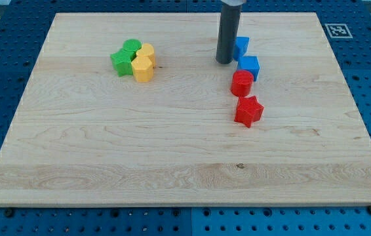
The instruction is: Move the red circle slightly above the red star
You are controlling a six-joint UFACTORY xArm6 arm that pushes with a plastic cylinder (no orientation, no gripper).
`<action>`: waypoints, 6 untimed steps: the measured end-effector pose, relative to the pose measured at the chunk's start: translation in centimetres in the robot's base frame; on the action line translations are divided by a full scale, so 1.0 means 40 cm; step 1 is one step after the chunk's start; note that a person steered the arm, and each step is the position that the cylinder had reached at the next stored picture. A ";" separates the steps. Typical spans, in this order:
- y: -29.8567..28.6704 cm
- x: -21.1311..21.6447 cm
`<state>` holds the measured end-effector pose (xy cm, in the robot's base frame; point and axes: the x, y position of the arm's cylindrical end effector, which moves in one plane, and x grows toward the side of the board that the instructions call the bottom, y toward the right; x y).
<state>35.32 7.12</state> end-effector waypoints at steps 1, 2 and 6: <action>-0.001 0.048; -0.001 0.083; -0.001 0.190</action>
